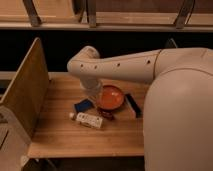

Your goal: Push the eraser across the table

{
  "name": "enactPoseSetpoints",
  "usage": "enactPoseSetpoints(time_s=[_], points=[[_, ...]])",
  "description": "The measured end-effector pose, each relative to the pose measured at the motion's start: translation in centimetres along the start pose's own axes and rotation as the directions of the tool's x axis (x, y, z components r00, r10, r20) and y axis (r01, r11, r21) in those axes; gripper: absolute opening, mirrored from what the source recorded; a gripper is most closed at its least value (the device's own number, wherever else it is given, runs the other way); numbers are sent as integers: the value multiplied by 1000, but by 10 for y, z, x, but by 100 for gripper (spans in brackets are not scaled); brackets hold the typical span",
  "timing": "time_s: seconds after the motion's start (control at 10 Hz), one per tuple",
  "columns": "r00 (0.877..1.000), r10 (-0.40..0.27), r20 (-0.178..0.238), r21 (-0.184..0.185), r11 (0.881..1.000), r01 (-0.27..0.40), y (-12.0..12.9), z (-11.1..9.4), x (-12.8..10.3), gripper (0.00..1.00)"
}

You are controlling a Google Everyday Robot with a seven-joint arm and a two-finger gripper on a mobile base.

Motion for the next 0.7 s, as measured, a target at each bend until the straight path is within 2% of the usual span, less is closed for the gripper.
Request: enactPoseSetpoints(time_s=[0.2,0.5,0.7], points=[[1000,28,-10,23,999,-28,-25,8,-3,0],[1000,21,-9,12,1000,-21,-18,7,-3,0],[1000,-12,9,35,999,11,-9,2,-7,0]])
